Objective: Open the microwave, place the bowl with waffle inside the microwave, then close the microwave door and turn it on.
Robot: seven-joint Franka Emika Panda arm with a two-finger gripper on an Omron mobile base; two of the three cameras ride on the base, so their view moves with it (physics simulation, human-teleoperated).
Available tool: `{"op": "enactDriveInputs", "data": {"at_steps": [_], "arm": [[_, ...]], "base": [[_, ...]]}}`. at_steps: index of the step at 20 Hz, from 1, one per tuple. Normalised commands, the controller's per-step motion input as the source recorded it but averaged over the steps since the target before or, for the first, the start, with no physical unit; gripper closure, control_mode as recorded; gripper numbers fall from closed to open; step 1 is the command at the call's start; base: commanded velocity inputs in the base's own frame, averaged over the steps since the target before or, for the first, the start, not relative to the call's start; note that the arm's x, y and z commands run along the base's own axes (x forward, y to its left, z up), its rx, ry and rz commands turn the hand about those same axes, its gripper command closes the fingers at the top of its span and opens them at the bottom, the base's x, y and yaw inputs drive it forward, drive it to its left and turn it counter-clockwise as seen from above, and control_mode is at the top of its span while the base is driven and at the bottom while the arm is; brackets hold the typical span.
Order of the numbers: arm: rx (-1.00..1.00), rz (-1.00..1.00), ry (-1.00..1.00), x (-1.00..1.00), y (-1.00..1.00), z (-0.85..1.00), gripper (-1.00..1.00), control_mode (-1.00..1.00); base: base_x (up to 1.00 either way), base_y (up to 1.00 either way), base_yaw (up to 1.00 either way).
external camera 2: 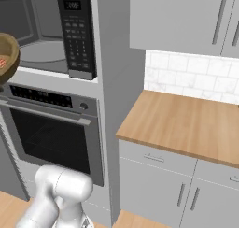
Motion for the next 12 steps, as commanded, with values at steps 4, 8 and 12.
{"op": "enactDriveInputs", "data": {"at_steps": [4,8,12], "arm": [[0.05,-0.08,0.03,0.68,0.00,0.15,1.00,-1.00],[0.00,-0.15,0.00,0.65,0.02,0.00,1.00,-1.00],[0.02,-0.17,0.00,0.64,0.00,0.00,1.00,-1.00]], "base": [[0.00,0.00,0.00],[0.00,0.00,0.00],[0.00,0.00,0.00]]}}
